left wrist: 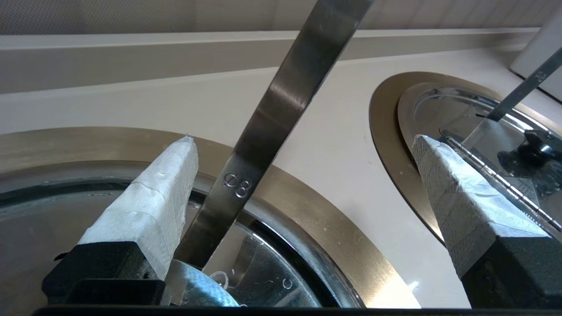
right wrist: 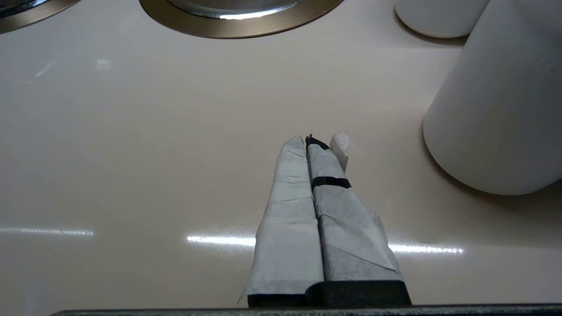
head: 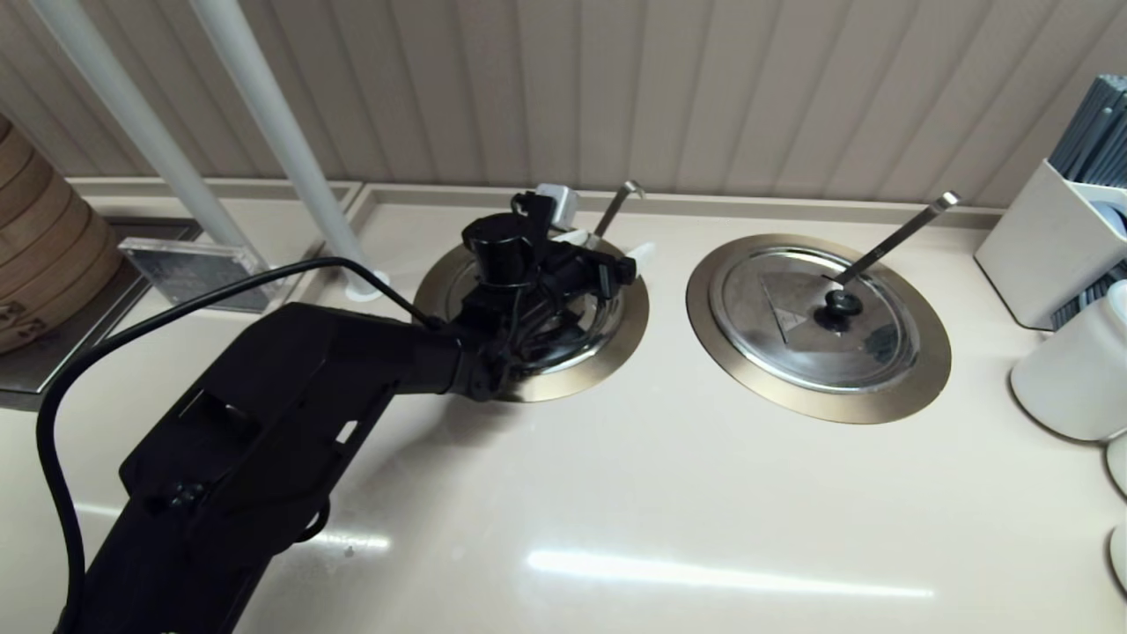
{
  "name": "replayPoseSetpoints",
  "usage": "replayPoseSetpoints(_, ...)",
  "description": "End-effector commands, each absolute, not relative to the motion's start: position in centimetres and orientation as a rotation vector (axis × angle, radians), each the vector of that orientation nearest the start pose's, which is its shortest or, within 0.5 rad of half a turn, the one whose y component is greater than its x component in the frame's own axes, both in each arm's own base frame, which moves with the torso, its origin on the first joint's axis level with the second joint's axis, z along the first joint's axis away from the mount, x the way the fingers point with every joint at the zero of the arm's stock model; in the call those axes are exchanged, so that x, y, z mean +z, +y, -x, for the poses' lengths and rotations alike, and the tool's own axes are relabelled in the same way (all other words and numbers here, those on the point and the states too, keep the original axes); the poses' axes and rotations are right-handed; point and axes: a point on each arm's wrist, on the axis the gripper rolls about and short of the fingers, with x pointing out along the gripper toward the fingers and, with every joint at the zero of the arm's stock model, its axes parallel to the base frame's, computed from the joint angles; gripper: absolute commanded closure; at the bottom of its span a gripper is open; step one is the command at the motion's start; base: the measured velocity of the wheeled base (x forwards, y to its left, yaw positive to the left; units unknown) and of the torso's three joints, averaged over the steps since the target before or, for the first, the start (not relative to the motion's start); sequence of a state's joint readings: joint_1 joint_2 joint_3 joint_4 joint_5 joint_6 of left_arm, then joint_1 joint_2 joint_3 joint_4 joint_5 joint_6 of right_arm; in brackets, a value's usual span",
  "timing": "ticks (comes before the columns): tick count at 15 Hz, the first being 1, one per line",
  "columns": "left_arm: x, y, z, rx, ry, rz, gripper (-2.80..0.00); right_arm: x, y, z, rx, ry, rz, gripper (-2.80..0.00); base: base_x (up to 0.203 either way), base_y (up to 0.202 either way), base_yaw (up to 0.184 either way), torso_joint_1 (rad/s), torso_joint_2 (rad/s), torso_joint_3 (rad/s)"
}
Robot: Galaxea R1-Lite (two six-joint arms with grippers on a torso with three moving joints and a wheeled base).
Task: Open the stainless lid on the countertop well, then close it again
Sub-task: Put the spoon in the groove
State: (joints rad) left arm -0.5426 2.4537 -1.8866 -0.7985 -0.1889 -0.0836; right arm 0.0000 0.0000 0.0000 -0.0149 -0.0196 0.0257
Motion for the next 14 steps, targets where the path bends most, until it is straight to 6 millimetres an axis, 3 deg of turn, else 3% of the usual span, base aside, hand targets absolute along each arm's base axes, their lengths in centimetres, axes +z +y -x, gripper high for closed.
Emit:
replayPoseSetpoints(1,17.4,-27.4,-44.6,-0.741,-0.193,0.120,-2.80,7.6,0.0,2.2,-0.020,-0.011,-0.026,0.00,0.000,0.000,0.000,0.000,0.00,0.000)
replayPoseSetpoints(14,17.4,-28.3,-42.9,-0.811,-0.159,0.113,-2.80,7.6,0.0,2.2,-0.020,-0.011,-0.026,0.00,0.000,0.000,0.000,0.000,0.00,0.000)
